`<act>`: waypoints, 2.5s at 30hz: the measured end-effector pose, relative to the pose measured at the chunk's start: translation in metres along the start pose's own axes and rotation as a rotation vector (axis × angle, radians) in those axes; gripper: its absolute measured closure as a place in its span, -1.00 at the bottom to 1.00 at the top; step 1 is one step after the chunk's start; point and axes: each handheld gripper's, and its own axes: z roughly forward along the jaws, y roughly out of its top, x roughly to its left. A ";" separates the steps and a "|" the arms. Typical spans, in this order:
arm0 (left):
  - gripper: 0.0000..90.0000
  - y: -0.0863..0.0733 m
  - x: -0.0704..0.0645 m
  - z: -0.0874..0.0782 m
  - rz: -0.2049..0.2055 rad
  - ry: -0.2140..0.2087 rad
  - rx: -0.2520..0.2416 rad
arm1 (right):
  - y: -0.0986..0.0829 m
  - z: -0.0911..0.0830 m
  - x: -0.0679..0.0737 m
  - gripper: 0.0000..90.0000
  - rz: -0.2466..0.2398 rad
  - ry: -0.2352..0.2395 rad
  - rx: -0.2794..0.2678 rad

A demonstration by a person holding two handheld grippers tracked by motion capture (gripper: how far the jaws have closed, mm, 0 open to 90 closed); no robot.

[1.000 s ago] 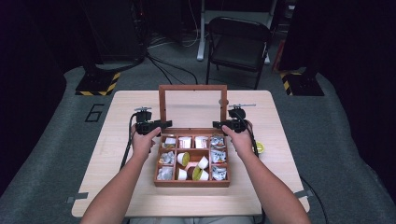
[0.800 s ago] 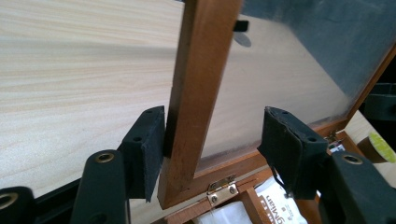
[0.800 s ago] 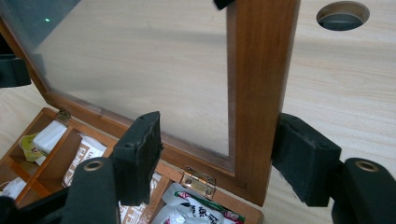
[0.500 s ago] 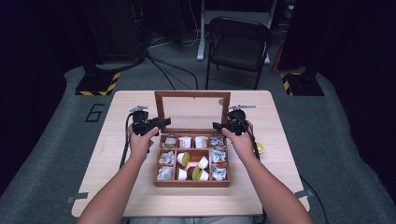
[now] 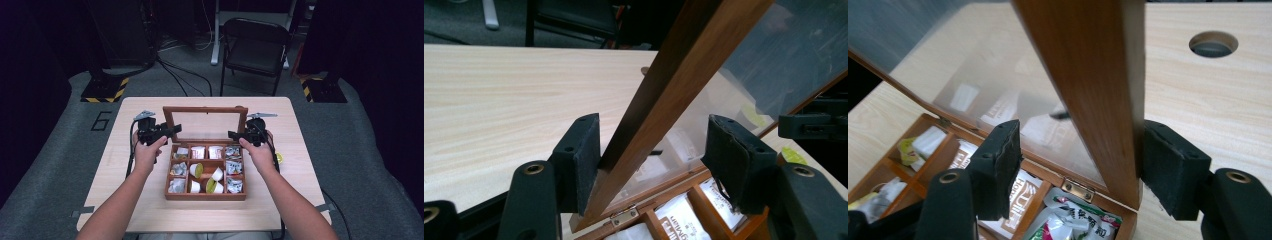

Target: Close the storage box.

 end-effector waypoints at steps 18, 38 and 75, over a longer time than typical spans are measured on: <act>-0.18 0.005 -0.016 -0.022 0.052 -0.021 0.002 | 0.004 -0.025 0.012 -0.28 -0.056 0.025 -0.031; -0.17 0.007 -0.036 -0.057 0.111 -0.033 0.013 | 0.002 -0.068 0.027 -0.19 -0.107 0.051 -0.064; -0.14 -0.090 -0.050 -0.092 0.159 -0.044 0.091 | -0.103 -0.102 0.040 -0.05 -0.181 0.072 -0.090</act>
